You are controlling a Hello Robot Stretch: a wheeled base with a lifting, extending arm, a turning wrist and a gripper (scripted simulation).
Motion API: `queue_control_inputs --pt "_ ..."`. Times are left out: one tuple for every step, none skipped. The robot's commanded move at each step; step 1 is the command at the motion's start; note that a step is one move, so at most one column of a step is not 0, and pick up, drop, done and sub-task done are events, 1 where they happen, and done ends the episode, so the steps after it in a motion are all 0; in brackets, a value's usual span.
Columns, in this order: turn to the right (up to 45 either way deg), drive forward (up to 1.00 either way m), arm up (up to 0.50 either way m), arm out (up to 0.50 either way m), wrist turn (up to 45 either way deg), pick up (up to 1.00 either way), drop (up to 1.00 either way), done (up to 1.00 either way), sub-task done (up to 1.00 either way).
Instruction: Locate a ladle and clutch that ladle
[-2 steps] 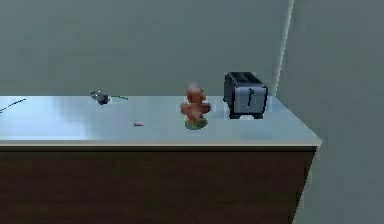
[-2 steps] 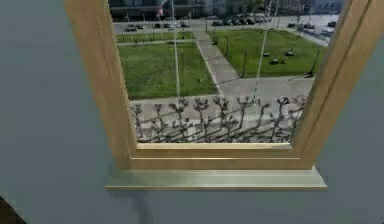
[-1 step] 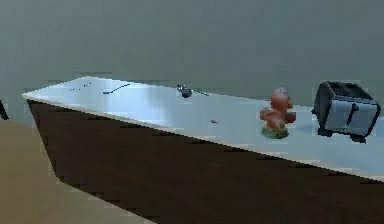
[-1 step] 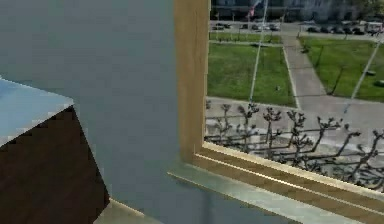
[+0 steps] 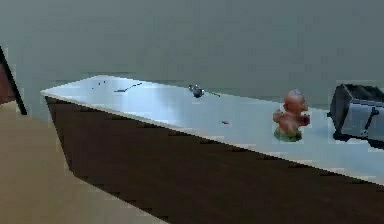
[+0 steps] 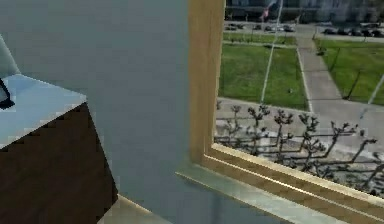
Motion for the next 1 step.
queue_control_inputs --pt "0.0 0.30 0.00 0.00 0.0 0.00 0.00 0.00 0.00"
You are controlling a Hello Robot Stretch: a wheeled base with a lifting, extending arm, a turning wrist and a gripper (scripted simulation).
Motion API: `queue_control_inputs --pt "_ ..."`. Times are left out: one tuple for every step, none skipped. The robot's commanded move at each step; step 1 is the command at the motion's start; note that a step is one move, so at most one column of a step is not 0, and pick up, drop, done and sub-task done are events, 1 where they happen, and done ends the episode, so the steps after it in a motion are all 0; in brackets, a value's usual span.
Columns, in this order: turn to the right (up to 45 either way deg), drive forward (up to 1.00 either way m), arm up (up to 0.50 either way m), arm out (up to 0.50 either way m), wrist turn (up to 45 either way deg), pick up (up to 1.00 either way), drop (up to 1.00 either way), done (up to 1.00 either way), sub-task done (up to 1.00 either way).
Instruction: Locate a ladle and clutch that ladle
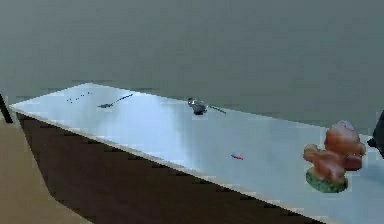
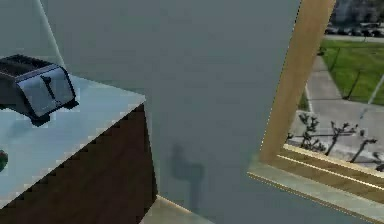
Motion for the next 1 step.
queue_control_inputs --pt "-45.0 0.00 0.00 0.00 0.0 0.00 0.00 0.00 0.00"
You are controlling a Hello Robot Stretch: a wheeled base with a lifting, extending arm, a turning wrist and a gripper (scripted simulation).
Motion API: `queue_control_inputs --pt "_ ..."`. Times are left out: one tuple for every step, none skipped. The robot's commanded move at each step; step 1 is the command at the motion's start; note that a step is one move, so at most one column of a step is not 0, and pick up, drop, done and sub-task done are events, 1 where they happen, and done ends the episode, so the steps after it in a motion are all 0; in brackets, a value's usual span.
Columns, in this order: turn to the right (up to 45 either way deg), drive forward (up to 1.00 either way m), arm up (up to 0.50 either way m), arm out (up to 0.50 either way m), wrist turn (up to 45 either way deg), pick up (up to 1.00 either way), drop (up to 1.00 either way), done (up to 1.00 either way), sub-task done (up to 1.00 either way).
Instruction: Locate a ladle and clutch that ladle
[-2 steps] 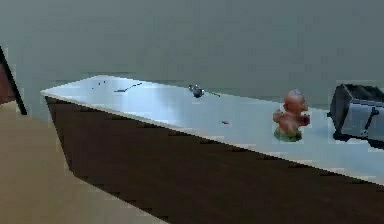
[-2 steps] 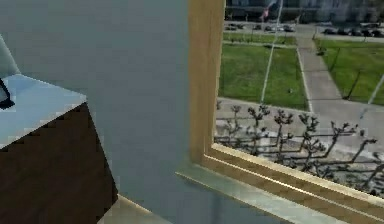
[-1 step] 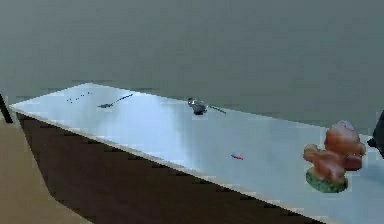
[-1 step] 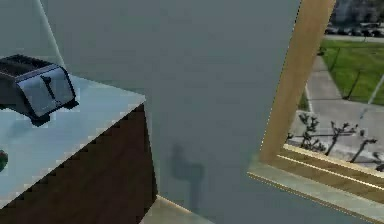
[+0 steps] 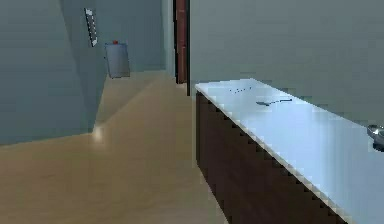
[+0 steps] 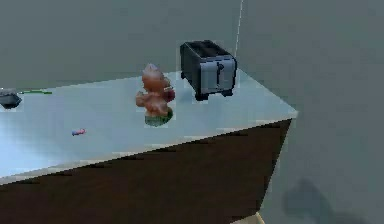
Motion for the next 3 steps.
queue_control_inputs --pt "-36.0 0.00 0.00 0.00 0.0 0.00 0.00 0.00 0.00" --pt "-3.0 0.00 0.00 0.00 0.0 0.00 0.00 0.00 0.00" --pt "45.0 0.00 0.00 0.00 0.0 0.00 0.00 0.00 0.00"
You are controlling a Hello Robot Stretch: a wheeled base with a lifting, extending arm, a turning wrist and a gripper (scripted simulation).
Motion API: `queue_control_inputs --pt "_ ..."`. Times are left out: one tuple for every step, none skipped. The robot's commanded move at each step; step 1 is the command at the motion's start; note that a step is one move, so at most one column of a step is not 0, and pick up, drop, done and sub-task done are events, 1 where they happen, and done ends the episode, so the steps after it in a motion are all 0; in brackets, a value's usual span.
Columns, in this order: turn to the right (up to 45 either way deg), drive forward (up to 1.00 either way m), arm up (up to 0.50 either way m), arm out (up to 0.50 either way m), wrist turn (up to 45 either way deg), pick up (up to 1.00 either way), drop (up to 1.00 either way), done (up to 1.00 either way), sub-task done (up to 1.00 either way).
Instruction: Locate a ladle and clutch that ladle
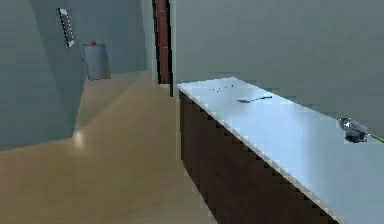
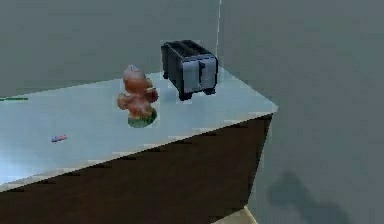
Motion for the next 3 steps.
queue_control_inputs --pt "45.0 0.00 0.00 0.00 0.0 0.00 0.00 0.00 0.00" --pt "12.0 0.00 0.00 0.00 0.0 0.00 0.00 0.00 0.00" --pt "0.0 0.35 0.00 0.00 0.0 0.00 0.00 0.00 0.00"
